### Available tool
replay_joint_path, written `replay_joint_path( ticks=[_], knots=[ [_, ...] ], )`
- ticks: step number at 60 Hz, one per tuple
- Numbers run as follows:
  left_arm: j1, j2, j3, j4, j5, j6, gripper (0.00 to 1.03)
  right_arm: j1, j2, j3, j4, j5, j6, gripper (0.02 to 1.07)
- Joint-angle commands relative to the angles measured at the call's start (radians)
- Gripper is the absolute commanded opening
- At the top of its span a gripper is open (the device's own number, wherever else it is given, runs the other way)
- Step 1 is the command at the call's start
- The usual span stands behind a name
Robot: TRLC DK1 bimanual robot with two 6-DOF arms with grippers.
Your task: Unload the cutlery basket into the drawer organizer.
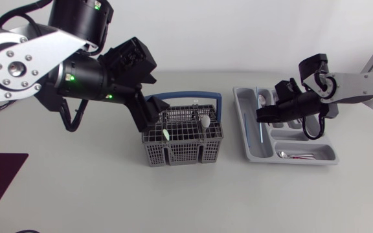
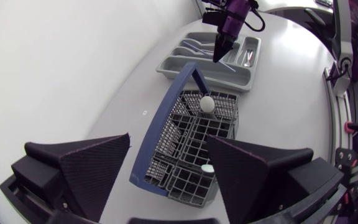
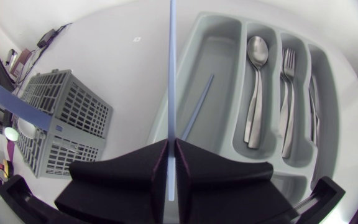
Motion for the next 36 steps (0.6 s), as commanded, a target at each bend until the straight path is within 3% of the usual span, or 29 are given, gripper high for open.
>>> replay_joint_path(
  ticks=[1,12,24,36],
  knots=[
    [0.010,-0.020,-0.051,0.021,-0.004,0.124,0.98,0.007,0.054,0.032,-0.027,0.019,0.033,0.08],
    [0.005,-0.010,-0.056,0.031,-0.001,0.166,0.98,0.010,0.106,0.059,-0.047,0.026,0.037,0.12],
    [-0.009,0.001,-0.057,0.031,-0.001,0.124,0.97,0.010,0.127,0.069,-0.050,0.039,0.031,0.47],
    [-0.022,-0.013,-0.045,0.005,0.001,0.040,0.97,0.028,0.090,0.053,-0.056,0.077,0.016,0.63]
  ],
)
